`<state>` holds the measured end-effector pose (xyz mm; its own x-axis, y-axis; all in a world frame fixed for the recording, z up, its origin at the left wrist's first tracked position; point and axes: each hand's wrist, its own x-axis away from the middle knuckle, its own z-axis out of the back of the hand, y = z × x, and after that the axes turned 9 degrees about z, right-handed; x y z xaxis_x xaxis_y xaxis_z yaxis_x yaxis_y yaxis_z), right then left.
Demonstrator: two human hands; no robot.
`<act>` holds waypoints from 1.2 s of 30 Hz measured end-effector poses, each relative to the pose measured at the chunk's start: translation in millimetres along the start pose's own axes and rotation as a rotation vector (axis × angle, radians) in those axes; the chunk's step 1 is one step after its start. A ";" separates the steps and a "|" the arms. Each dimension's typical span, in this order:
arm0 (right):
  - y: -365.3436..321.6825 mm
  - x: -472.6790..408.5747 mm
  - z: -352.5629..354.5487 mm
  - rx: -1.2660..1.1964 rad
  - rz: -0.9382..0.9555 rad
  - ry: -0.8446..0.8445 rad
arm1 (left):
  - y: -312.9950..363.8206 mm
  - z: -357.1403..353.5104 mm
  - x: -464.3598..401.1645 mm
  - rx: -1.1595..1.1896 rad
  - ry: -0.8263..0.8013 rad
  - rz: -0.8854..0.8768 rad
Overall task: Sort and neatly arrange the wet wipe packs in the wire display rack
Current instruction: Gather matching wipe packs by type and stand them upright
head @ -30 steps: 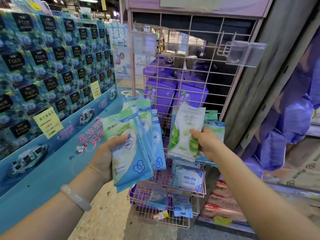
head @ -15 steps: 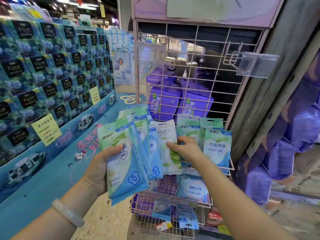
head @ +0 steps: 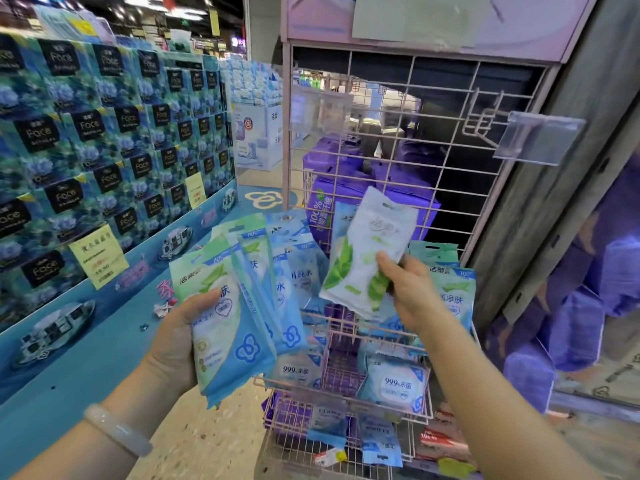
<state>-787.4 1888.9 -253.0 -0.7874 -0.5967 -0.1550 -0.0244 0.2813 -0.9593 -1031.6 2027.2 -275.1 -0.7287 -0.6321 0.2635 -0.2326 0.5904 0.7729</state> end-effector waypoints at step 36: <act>0.4 9.9 29.8 1.497 0.213 0.048 | -9.3 -33.5 -19.2 -0.023 -0.190 0.066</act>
<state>-776.9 1860.7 -262.0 -0.7146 -0.6118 -0.3391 0.6971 -0.6629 -0.2730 -993.9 2016.9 -268.1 -0.8509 -0.4849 0.2022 -0.1668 0.6143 0.7712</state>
